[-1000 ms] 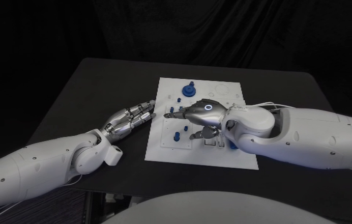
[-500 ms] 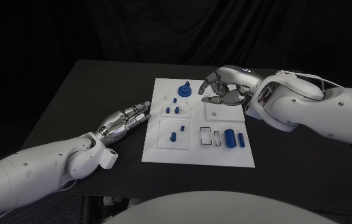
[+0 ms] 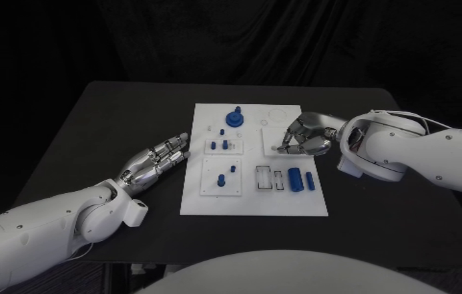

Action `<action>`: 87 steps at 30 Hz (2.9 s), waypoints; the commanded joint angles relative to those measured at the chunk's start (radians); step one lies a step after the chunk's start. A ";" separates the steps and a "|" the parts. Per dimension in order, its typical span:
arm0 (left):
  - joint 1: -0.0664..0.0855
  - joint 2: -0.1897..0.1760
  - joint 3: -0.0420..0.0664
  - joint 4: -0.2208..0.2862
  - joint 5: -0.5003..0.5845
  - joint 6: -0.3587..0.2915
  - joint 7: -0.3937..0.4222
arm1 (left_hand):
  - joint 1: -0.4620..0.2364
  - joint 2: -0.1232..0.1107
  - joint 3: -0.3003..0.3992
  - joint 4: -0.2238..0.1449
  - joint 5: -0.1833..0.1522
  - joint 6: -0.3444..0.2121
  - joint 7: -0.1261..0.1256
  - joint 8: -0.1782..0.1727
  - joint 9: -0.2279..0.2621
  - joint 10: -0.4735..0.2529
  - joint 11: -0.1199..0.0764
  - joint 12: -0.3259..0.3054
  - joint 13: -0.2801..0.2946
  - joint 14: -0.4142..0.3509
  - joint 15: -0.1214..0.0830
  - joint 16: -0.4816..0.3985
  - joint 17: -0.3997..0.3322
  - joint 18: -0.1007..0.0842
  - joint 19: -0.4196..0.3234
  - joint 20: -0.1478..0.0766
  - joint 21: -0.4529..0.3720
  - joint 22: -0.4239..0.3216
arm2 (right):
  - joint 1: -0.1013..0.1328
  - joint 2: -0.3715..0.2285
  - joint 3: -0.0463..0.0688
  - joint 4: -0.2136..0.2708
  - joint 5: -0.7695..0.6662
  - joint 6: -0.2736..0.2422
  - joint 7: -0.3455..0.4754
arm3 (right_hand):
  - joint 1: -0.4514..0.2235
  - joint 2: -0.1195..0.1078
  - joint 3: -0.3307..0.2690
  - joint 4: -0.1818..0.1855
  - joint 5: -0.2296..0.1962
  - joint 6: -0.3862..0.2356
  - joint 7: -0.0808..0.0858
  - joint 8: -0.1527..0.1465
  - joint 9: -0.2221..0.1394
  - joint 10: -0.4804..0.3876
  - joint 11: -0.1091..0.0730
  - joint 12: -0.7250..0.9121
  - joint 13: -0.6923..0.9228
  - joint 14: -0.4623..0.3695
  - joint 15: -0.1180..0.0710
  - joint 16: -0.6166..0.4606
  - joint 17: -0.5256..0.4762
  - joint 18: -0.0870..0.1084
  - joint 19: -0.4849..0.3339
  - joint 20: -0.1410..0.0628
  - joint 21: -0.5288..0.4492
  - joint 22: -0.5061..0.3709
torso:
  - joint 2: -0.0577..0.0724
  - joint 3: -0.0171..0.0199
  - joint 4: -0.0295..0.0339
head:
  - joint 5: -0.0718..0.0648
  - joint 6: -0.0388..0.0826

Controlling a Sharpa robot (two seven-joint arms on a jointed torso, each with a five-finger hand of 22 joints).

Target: Assemble the parts on the task board

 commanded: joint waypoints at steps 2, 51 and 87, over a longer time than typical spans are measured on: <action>-0.001 0.002 0.001 0.001 0.006 -0.008 0.081 | -0.012 -0.002 0.004 0.006 0.001 -0.100 -0.067 -0.015 -0.011 -0.003 0.011 0.001 0.000 0.000 -0.001 -0.002 -0.002 0.003 0.000 -0.005 0.002 -0.004 | -0.013 -0.016 0.000 0.018 -0.099 0.039 -0.167 | -0.082 0.009 -0.039 0.002 -0.002 -0.021 -0.026 0.136 0.079 0.203 -0.029 0.104 0.292 0.089 -0.026 0.137 0.224 -0.051 0.090 -0.023 0.238 0.177 | 0.000 0.0011 0.0035 | -0.029 0.000; -0.004 0.009 0.001 -0.012 0.006 0.013 0.065 | -0.010 -0.005 0.020 0.010 0.003 -0.079 -0.043 -0.007 -0.006 0.000 0.025 0.002 0.001 0.000 0.000 -0.002 -0.002 0.016 0.002 0.009 0.004 -0.021 | -0.117 -0.005 0.000 0.076 -0.369 0.078 -0.400 | -0.374 0.002 -0.052 0.001 -0.179 0.000 -0.059 0.221 0.173 0.345 -0.057 0.159 0.517 0.118 -0.051 0.212 0.347 -0.078 0.125 -0.051 0.414 0.211 | -0.001 0.0018 0.0022 | -0.044 0.000; -0.017 0.016 0.001 -0.018 0.006 0.027 0.049 | -0.014 -0.005 0.020 0.011 -0.003 -0.069 -0.027 -0.006 -0.005 -0.006 0.024 -0.002 0.000 -0.001 0.003 -0.002 -0.002 0.015 0.003 0.012 0.004 -0.022 | -0.162 0.066 0.000 0.016 -0.334 0.178 -0.385 | -0.144 0.003 -0.029 -0.018 0.072 0.013 -0.046 0.129 0.166 0.345 -0.046 0.159 0.517 0.111 -0.042 0.191 0.308 -0.072 0.113 -0.042 0.392 0.203 | -0.003 0.0023 0.0009 | -0.032 0.000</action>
